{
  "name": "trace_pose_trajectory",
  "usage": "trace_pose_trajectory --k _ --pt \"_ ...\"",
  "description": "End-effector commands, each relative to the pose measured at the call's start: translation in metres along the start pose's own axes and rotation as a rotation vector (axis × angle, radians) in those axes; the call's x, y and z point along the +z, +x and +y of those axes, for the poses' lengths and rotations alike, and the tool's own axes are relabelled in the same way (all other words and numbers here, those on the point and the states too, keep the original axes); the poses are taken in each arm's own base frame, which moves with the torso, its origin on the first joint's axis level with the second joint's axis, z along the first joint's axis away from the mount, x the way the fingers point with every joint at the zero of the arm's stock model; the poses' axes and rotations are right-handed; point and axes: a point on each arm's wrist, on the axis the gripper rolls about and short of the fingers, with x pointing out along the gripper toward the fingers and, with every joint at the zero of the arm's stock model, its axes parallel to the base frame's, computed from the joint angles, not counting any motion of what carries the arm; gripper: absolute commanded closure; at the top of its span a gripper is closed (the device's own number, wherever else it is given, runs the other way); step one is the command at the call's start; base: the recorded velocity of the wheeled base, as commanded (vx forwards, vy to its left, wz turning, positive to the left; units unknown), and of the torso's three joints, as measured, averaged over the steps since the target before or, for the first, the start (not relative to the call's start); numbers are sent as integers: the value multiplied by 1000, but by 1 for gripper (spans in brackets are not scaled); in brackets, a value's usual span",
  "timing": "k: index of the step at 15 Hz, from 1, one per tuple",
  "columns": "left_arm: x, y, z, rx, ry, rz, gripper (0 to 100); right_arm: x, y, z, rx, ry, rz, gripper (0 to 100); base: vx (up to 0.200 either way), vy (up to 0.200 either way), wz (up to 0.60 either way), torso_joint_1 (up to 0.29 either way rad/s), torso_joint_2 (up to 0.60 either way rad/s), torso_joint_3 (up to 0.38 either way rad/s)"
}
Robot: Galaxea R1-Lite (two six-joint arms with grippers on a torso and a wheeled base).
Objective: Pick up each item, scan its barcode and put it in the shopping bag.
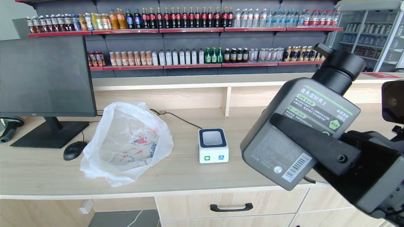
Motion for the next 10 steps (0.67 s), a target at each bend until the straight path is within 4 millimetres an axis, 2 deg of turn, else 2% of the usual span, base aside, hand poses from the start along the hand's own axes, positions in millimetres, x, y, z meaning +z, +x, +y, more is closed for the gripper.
trace_pose_trajectory --k 1,5,7,10 --pt "0 0 0 1 0 -1 0 7 -12 -25 -116 -134 -8 100 0 0 0 0 0 0" --pt "0 0 0 1 0 -1 0 14 -30 -45 -246 -397 10 100 0 0 0 0 0 0" --pt "0 0 0 1 0 -1 0 14 -38 -47 -293 -454 18 100 0 0 0 0 0 0" --pt "0 0 0 1 0 -1 0 21 -52 -57 -499 -559 -21 100 0 0 0 0 0 0"
